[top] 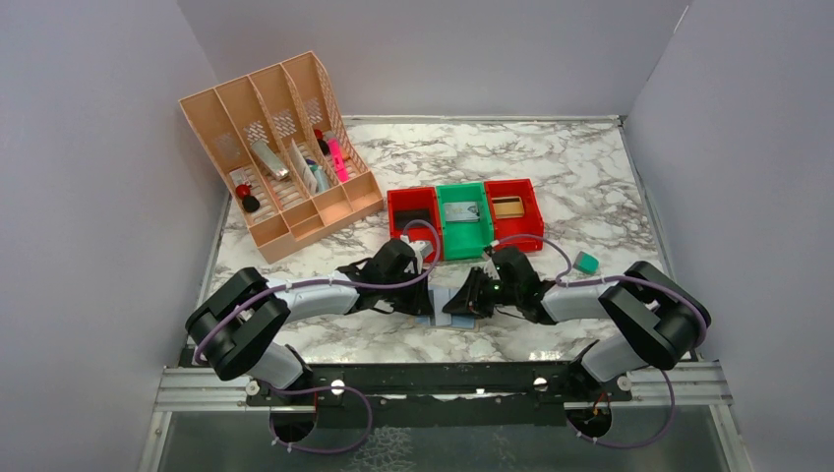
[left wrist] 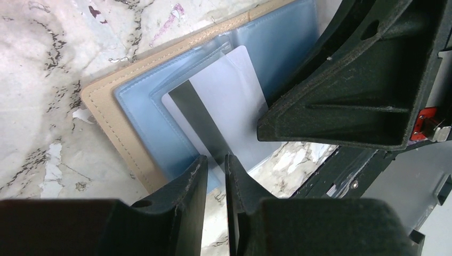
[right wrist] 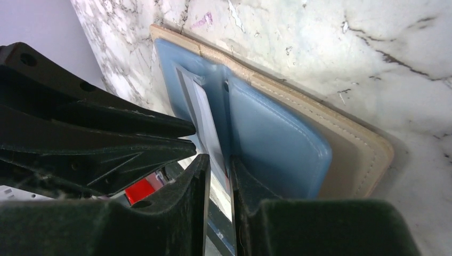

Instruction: Take the credit cards out of the card holder

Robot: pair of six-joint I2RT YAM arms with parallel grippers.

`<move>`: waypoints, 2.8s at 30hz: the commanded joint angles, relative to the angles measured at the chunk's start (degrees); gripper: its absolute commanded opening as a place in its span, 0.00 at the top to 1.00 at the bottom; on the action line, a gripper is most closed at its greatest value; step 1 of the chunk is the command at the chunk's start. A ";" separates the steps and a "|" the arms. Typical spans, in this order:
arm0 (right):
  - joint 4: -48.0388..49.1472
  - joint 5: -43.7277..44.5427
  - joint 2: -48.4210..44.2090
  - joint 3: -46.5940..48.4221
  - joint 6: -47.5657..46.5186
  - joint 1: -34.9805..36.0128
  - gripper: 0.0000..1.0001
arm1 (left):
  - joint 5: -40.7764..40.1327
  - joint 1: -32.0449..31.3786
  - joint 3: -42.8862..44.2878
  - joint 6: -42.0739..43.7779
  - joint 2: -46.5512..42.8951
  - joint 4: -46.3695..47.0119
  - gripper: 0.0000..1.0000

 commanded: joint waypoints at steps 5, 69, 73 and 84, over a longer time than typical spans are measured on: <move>3.09 -0.78 -1.87 -2.60 1.91 -0.69 0.81 | -4.28 -0.61 -0.53 1.46 0.73 -5.14 0.78; 17.99 -8.55 6.06 -4.62 0.81 -4.94 0.78 | -1.91 -2.01 -2.41 -2.19 -0.26 0.27 0.81; 17.84 -8.85 6.69 -4.19 0.07 -4.91 0.79 | -1.84 -2.05 -2.14 -1.98 0.04 0.28 0.82; 10.50 -4.24 2.12 -4.40 -0.58 -4.98 0.99 | -5.95 -2.15 -2.25 -1.83 -3.44 -2.46 0.82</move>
